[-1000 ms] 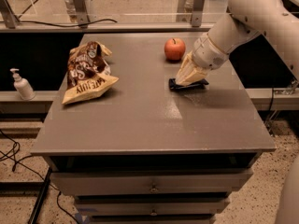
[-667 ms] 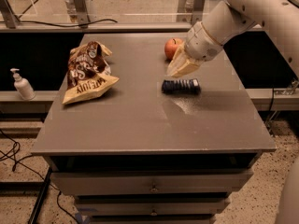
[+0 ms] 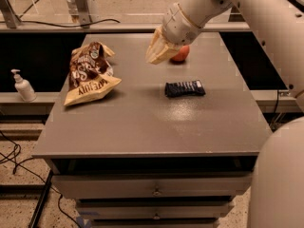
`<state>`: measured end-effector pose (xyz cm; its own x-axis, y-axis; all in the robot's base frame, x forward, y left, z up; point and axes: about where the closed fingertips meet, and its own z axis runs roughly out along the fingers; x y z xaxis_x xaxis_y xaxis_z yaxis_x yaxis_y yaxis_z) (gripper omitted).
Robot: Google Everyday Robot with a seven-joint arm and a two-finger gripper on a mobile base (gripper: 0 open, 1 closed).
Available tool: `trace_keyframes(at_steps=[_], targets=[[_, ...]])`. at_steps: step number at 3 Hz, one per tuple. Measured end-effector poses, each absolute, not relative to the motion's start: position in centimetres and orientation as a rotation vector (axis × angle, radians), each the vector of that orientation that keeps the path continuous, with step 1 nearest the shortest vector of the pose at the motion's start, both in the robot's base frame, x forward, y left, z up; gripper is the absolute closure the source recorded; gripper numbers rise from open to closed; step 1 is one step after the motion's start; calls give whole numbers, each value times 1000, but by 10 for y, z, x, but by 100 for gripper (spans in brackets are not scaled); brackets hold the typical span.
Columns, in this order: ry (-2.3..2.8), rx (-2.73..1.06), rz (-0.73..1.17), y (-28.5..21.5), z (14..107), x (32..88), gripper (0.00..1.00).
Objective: Move rxbar blueberry near brown chip bag
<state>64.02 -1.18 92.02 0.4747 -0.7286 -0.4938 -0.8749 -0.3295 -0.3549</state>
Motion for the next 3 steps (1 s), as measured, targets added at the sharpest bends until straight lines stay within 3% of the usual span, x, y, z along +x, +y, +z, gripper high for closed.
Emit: trace_keyframes(at_steps=[1,3], targets=[[1343,-2178,328,-12,909,644,83],[1556,-2159,333,-74,860,632,36]])
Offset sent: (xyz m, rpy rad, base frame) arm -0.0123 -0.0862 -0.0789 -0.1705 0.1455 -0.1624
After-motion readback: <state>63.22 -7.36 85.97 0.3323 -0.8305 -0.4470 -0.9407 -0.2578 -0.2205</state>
